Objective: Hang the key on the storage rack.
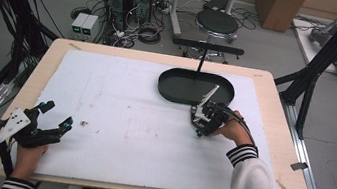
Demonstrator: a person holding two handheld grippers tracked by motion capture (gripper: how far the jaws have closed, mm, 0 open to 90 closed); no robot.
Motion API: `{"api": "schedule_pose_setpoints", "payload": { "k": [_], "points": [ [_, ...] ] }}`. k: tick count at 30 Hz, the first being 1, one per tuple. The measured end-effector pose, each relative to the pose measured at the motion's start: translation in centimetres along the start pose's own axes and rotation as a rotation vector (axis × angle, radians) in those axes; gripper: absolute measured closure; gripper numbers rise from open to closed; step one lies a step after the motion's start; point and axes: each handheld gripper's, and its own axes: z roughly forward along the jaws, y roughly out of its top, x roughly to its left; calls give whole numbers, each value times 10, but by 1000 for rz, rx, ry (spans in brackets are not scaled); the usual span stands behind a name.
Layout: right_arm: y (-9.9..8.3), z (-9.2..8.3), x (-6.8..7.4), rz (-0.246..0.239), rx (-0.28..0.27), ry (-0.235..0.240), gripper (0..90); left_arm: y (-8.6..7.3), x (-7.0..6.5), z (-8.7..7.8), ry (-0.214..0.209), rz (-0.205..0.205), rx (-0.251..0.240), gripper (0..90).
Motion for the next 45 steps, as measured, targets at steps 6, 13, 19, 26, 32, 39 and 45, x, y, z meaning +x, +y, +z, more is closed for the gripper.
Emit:
{"api": "schedule_pose_setpoints", "payload": {
  "k": [6, 13, 19, 26, 32, 39, 45],
  "points": [
    [4, 0, 1, 0, 34, 0, 283, 0, 0, 0, 0, 0, 0, 117],
    [6, 2, 0, -10, 58, 5, 389, 0, 0, 0, 0, 1, 1, 118],
    [7, 2, -1, 0, 77, -18, 472, 0, 0, 0, 0, 0, 1, 118],
    [7, 2, 2, 20, 83, -33, 481, 0, 0, 0, 0, 1, 0, 118],
    [6, -4, 1, 20, 31, -15, 481, 0, 0, 0, 0, 0, 0, 117],
    [5, -18, 0, 47, -74, -35, 482, 0, 0, 0, -1, 0, 1, 118],
    [1, -29, -3, 72, -152, -34, 482, 0, 0, 0, 0, 2, 0, 118]
  ]
}}
